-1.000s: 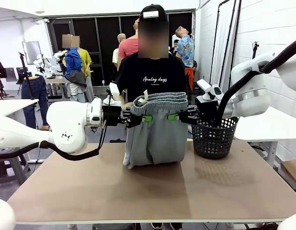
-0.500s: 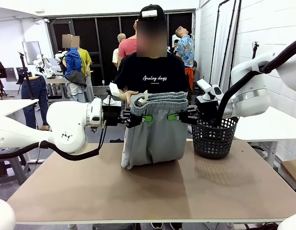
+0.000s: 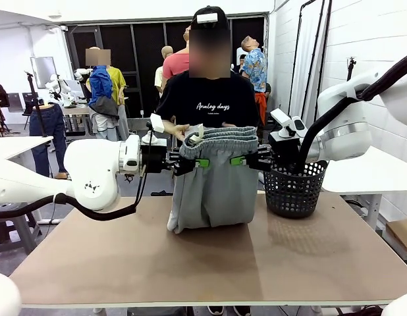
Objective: Fold the training pants.
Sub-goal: Release the ends of the Training pants and then grab the overlapped ends.
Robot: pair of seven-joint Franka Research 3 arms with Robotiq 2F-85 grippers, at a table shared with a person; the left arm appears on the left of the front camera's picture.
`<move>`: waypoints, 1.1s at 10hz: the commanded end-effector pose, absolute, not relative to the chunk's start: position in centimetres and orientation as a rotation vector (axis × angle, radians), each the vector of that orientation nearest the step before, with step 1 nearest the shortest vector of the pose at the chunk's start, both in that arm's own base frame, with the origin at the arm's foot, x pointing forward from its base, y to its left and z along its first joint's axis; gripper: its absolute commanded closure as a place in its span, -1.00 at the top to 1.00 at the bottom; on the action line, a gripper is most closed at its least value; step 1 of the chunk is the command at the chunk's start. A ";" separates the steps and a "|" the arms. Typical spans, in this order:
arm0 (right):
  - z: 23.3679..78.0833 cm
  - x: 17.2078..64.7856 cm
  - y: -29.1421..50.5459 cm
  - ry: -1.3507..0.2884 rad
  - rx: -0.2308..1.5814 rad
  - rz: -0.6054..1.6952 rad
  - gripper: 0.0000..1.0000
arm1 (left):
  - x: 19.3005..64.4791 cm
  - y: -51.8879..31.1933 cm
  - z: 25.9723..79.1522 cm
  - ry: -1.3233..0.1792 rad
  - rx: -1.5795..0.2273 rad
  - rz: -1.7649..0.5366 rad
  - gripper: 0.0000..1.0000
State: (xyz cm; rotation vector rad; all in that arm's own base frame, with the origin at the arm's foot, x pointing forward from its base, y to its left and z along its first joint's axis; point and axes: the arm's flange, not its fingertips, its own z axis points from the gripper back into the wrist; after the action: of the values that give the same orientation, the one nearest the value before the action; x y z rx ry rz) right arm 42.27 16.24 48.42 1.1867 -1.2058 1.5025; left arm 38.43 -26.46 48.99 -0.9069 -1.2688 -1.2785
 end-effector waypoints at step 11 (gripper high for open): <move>48.5 41.8 16.3 -1.230 1.198 1.495 -1.00 | 38.1 -26.8 49.2 -1.276 -0.893 -1.262 -1.00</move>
State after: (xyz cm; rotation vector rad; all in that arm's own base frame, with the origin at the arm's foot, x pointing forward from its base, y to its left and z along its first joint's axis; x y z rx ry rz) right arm 42.27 16.24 48.42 1.1867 -1.2059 1.5025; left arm 38.42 -26.47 48.99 -0.9069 -1.2688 -1.2786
